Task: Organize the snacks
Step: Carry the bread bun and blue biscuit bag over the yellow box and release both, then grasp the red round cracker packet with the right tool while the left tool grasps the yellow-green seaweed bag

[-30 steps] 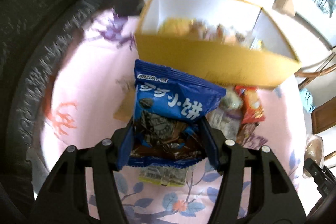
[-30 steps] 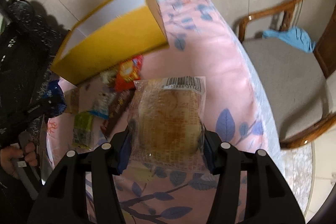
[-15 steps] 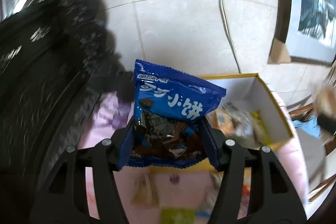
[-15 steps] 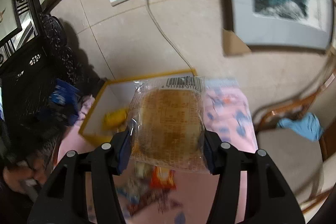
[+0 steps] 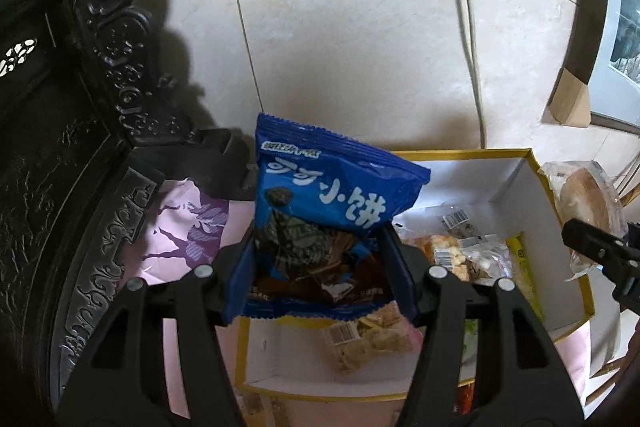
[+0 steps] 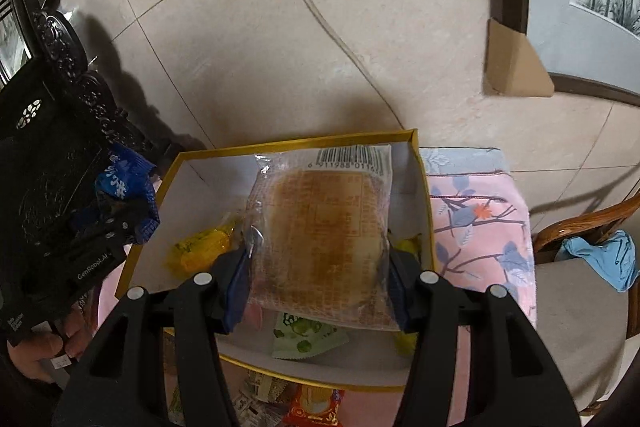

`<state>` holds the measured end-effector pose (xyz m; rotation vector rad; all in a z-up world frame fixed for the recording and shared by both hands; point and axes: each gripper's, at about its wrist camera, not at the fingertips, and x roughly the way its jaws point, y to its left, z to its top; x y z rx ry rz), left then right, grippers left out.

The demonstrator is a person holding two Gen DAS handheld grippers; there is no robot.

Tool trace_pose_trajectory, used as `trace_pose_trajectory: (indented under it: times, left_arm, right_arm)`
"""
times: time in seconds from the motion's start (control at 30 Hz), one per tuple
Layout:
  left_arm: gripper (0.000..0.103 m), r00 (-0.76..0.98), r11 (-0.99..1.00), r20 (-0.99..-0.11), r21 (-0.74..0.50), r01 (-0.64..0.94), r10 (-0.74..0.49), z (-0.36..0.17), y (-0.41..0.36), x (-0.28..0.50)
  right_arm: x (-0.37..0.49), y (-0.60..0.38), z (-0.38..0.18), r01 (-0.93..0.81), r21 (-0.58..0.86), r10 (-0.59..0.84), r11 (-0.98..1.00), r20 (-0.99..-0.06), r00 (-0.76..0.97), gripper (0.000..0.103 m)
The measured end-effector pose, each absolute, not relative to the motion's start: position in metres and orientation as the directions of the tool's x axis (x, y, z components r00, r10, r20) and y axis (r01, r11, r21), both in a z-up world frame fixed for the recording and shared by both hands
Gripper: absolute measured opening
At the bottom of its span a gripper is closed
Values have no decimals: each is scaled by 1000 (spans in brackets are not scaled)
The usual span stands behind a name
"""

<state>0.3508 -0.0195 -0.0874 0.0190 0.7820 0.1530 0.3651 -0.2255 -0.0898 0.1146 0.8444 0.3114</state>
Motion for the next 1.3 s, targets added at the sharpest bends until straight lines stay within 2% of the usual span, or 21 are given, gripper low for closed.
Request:
trace_pose_trajectory:
  times: [0.03,0.07,0.1,0.13,0.17,0.23,0.37,0.5,0.57,0.67,0.83,0.9,1.07,1.1,1.17,1.2,1.23,1.27,1.3]
  left_arm:
    - [65,704,988,-694,78,-132,149,-87,-20,351]
    - [93,719,986,-676,90,-141,165,-85,-22,348]
    - [101,729,982,-657,108,-158,190,-83,-25,343]
    - [101,749,974,-624,137,-178,224,-80,-27,337]
    - [101,759,969,-603,169,-182,248,-78,-30,332]
    - [101,749,970,-619,192,-147,236,-78,-32,323]
    - [101,708,980,-678,130,-150,198,-88,-18,276]
    - [101,651,977,-735,76,-198,189,-118,-3,216]
    - [101,600,978,-778,91,-187,188,-138,-2,192]
    - [101,516,972,-825,175,-154,230,-169,-4,151]
    - [101,491,987,-858,104,-119,150,-190,-2,114]
    - [101,478,984,-861,133,-114,172,-198,-5,108]
    - [101,469,983,-864,163,-85,183,-216,-15,117]
    - [101,477,979,-855,181,-92,203,-219,-18,123]
    - [101,500,981,-844,175,-83,193,-222,-23,127]
    - [101,506,982,-841,172,-80,189,-225,-25,131]
    - [101,507,981,-840,175,-80,192,-228,-26,135]
    - [101,507,982,-841,174,-78,190,-232,-26,139]
    - [101,496,981,-847,177,-82,194,-237,-26,145]
  right_arm:
    - [367,-223,-90,-226,208,306,952,-720,623,59]
    - [367,-220,-90,-223,165,271,961,-733,624,78]
    - [366,-217,-89,-209,128,234,969,-742,628,94]
    - [362,-219,-88,-193,102,205,976,-734,647,102]
    - [359,-220,-86,-189,90,194,978,-726,660,102]
    - [346,-227,-81,-198,77,193,977,-717,670,102]
    - [304,-242,-83,-209,60,187,976,-721,667,102]
    - [250,-247,-134,-178,68,163,982,-782,602,102]
    - [239,-242,-160,-146,52,129,988,-796,591,102]
    - [242,-231,-201,-117,104,151,988,-826,543,102]
    - [261,-211,-230,-107,81,127,991,-832,540,102]
    - [264,-205,-237,-117,76,128,990,-827,548,102]
    - [272,-214,-259,-34,-7,11,999,-861,509,102]
    - [270,-216,-260,-32,-12,6,999,-858,513,101]
    - [266,-217,-257,-42,-24,2,999,-849,528,81]
    - [265,-218,-254,-37,-23,0,999,-847,532,74]
    - [265,-218,-252,-40,-19,5,999,-848,531,57]
    - [265,-218,-249,-43,-16,9,999,-846,533,49]
    - [264,-218,-247,-44,-13,13,999,-845,534,48]
